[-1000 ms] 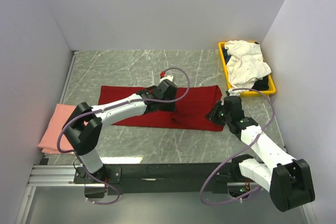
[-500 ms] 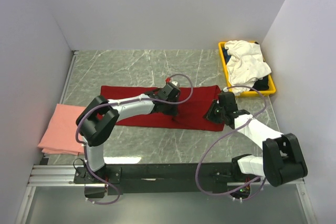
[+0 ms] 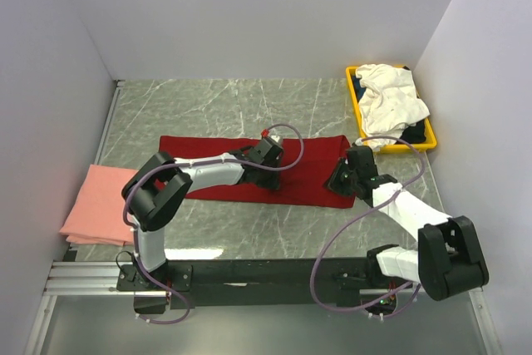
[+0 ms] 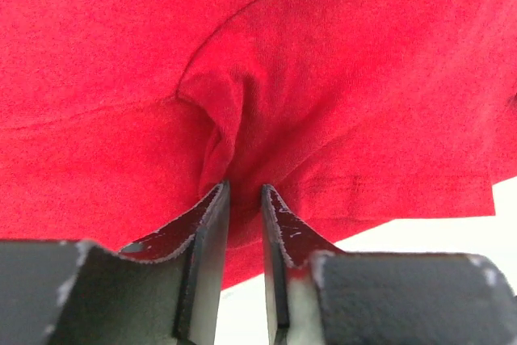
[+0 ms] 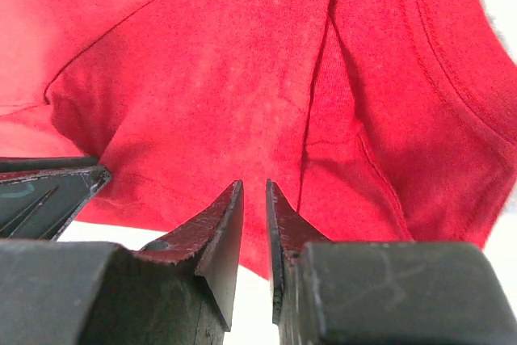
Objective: Fold and stack the t-shirts
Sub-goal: Fold the tshirt
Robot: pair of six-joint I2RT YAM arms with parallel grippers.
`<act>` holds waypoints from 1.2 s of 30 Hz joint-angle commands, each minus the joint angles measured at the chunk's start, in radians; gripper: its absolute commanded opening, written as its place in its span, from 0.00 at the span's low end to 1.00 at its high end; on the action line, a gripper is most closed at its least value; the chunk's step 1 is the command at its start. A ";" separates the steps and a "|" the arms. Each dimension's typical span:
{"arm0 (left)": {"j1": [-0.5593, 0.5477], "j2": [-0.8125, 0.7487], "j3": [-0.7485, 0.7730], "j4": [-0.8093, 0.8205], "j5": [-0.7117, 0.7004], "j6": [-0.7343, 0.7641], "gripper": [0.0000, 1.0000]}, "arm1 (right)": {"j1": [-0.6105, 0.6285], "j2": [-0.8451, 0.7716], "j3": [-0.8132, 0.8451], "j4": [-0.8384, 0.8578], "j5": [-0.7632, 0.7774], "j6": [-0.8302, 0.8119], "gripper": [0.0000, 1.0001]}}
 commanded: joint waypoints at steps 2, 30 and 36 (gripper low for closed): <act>0.015 -0.102 0.017 -0.044 -0.031 0.025 0.37 | 0.004 -0.057 0.069 -0.049 0.039 0.003 0.25; 0.291 -0.250 -0.285 -0.029 -0.120 -0.189 0.44 | 0.046 0.614 0.538 -0.136 0.039 -0.001 0.41; 0.255 -0.271 -0.310 -0.015 -0.113 -0.242 0.43 | 0.050 0.702 0.681 -0.194 0.032 -0.022 0.40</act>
